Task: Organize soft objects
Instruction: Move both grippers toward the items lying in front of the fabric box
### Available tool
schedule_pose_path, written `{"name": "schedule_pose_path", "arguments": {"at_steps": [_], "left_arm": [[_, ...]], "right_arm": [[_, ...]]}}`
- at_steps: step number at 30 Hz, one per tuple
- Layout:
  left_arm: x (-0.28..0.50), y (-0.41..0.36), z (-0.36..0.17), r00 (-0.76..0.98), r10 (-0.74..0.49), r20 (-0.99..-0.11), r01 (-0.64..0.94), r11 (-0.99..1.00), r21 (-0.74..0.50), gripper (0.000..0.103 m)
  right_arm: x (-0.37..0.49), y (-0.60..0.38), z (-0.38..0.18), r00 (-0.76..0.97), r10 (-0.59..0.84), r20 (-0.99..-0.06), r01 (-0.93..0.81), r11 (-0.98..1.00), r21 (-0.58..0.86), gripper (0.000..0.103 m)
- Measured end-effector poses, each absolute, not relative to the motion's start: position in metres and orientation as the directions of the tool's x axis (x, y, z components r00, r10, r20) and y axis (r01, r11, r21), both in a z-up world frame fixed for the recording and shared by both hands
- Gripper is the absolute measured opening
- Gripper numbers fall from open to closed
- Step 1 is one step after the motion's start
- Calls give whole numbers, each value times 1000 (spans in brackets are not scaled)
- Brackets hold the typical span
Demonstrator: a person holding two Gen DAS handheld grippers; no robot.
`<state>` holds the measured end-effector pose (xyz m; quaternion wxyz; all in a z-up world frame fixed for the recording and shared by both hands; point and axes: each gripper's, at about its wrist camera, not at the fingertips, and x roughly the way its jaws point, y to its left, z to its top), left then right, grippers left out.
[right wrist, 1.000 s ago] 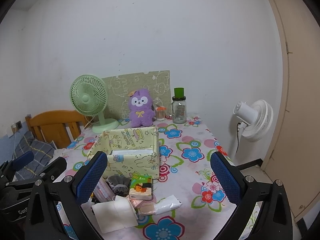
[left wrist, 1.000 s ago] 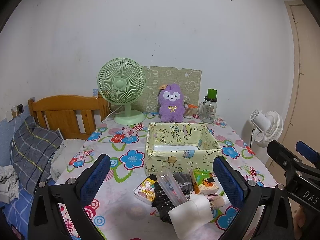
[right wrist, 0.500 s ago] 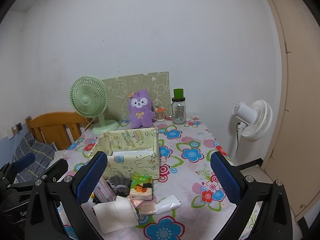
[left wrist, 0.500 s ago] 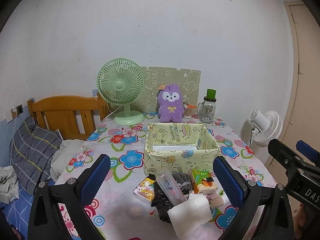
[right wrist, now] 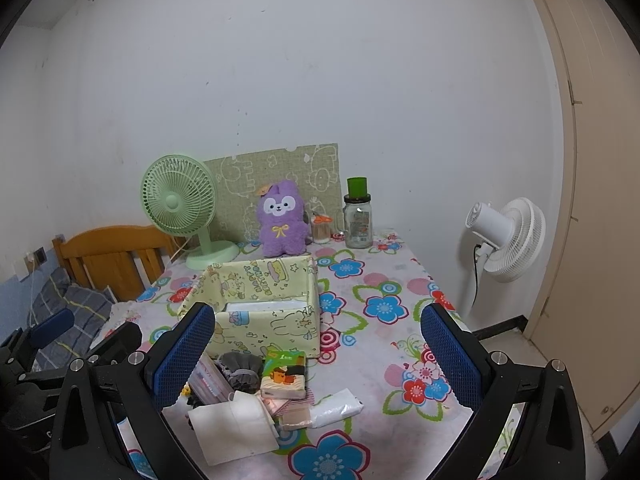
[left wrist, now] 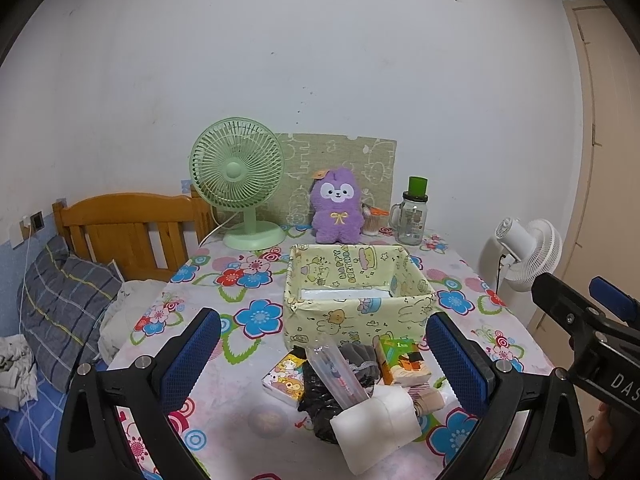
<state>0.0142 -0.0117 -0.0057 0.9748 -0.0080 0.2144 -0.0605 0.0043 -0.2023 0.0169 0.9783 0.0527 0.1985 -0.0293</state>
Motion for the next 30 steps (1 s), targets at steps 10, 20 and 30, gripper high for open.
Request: {"name": "schedule_pose_path", "arguments": {"at_steps": [10,20,30], "left_arm": [[12,-12,-8,898,-128,-421,118,992,-48,103],[13,-13,-10,898,-141,-416,130,990,-53,103],[25,-17,-23,883,-143,-447,127,990,-65,103]], "right_arm": [[2,-199,17,919,-23,-394,67,993,99,103],[6,-200,15,919,-7,-395,55,992,110,103],[17,-200,0,910,22,-414,36,991,131,103]]}}
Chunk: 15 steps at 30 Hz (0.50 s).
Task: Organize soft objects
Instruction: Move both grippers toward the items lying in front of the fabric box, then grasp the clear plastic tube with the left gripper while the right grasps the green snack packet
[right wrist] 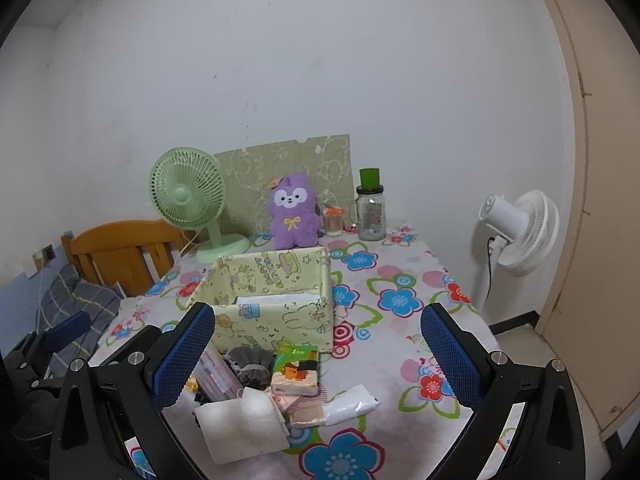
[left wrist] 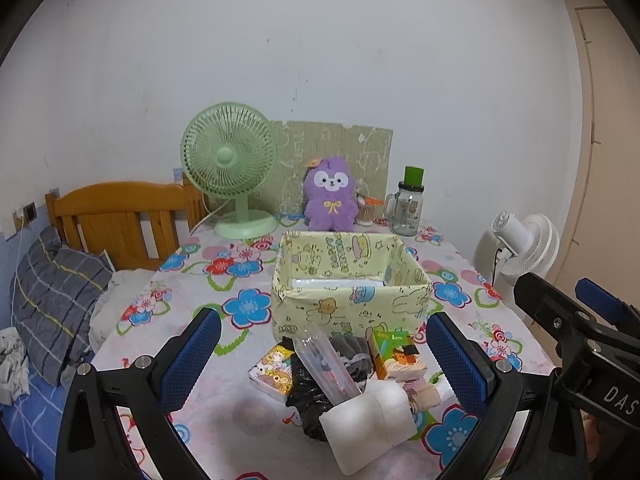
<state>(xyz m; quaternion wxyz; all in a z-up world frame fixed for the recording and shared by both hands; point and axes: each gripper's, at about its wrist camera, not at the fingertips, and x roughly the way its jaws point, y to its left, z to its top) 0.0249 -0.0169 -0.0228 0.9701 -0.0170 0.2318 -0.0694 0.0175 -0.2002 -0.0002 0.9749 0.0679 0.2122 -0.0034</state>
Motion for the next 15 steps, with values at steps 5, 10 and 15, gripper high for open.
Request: {"name": "schedule_pose_path", "arguments": {"at_steps": [5,10,15], "left_arm": [[35,-19,-36,868,-141,-476,125,990,-65,103],[45,-20,-52,847,-159,-507,134,987,-84,102],[55,-24,-65,833,-150,-533,132,989,-71,102]], "right_arm": [[27,-199,-14,897,33,-442,29,991,134,103],[39,-198,-29,883,39,-467,32,989,144,103],[48,-194,-41,875,40,-482,28,991,132,103]]}}
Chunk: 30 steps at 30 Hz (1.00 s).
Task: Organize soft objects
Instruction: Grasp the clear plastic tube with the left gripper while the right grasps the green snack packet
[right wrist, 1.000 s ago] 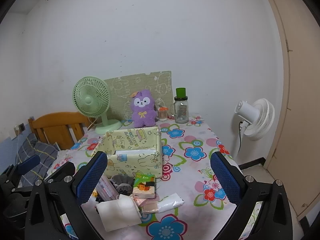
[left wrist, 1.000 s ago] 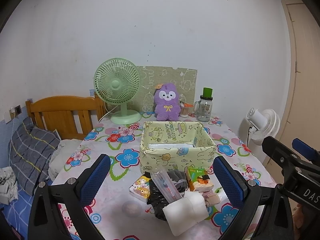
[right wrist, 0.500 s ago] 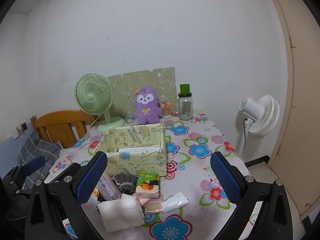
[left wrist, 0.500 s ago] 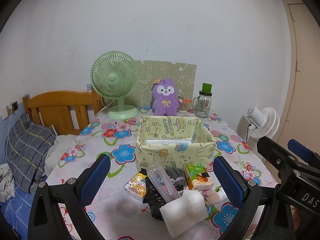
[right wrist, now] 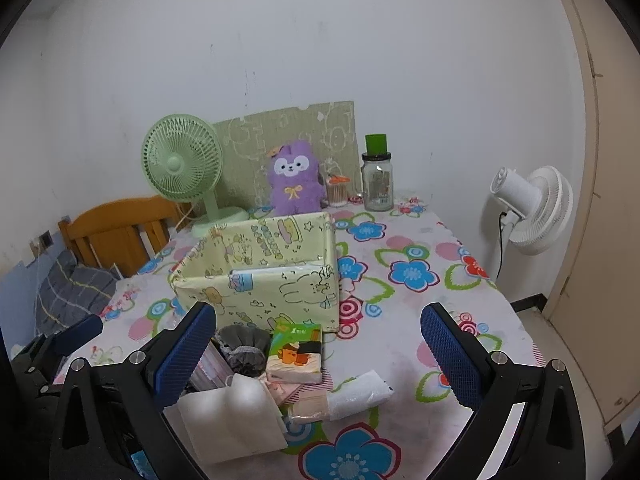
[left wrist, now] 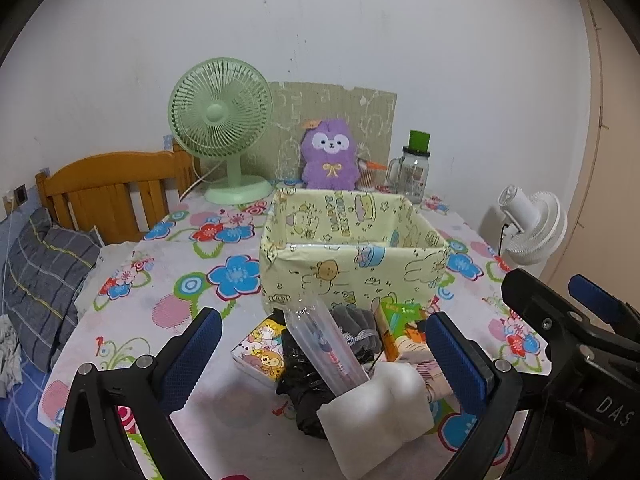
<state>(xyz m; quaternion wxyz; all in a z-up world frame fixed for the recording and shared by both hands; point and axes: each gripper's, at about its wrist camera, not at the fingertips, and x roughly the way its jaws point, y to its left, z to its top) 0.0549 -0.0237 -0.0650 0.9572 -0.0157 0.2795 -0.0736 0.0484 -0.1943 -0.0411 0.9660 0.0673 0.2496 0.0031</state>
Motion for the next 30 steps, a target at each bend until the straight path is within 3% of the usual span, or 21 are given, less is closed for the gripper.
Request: {"name": "schedule_pose_path", "arguments": {"at_steps": [12,20,23,30], "left_arm": [[85,-25,-95,784,-123,-609,108,992,-61,90],[101,-28,-110,750,-135,-647,119,991,-68,67],[107,-30,-116,741,-124,-661,110,992,-62,48],[115,-33,-121,737,-124,-664,120,991,-51,41]], "right_arm": [[79,-186,-71,831,53,-553,22,991,129,101],[98,-182,-87,800,58,-598,20,992,123,100],[107,-179,-94,781,60,-622,21,992,122,97],[127,-174,-106,740,79,-668,24,990,143,94]]}}
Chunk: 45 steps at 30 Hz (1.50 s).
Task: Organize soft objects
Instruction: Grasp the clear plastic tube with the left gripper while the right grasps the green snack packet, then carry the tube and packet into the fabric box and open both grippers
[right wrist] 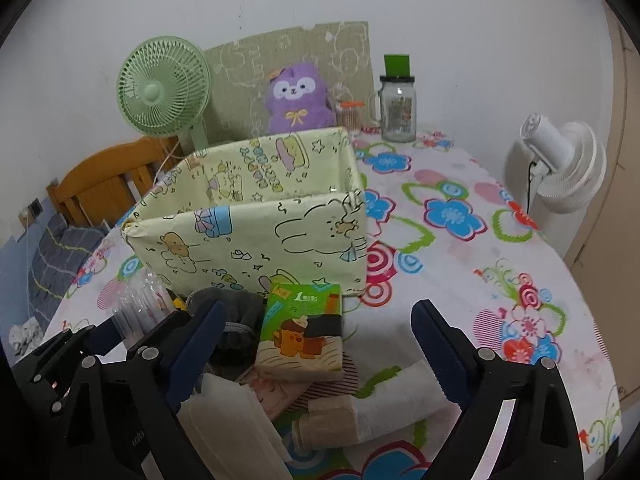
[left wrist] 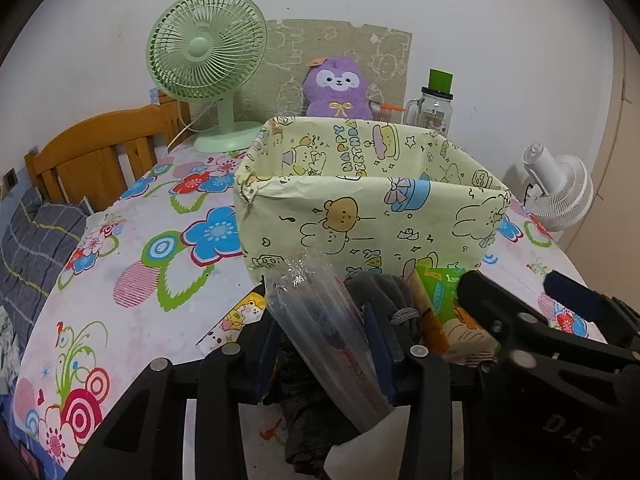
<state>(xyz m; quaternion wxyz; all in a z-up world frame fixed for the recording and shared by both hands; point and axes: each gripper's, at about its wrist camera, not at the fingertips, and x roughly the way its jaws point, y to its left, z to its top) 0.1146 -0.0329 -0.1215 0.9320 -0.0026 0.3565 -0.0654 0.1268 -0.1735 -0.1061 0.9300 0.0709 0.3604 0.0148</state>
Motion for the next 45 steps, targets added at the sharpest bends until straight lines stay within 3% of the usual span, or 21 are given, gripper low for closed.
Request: {"name": "schedule_pose_path", "arguments": {"at_steps": [13,17,26,45], "left_arm": [[126,-42,-136,715,-109,-690,146,989,-5,39],[129,-42,-137,712,-115,-693,148,989,-12,39],[127,-45,-136,717,-114,-688,157,988,0,35],[105,-43,-103,755,-177,-632,192,980,-46,21]], "right_arm": [[155,-164,-130,669,63,-740,51,990,131,80],[159,-168,-136,652,92,-753,62,983,174,64],[160,-169,-135,645,96,-758,70,980,184,43],[128,-169,-93,729,70,-681,62,984,167,40]]}}
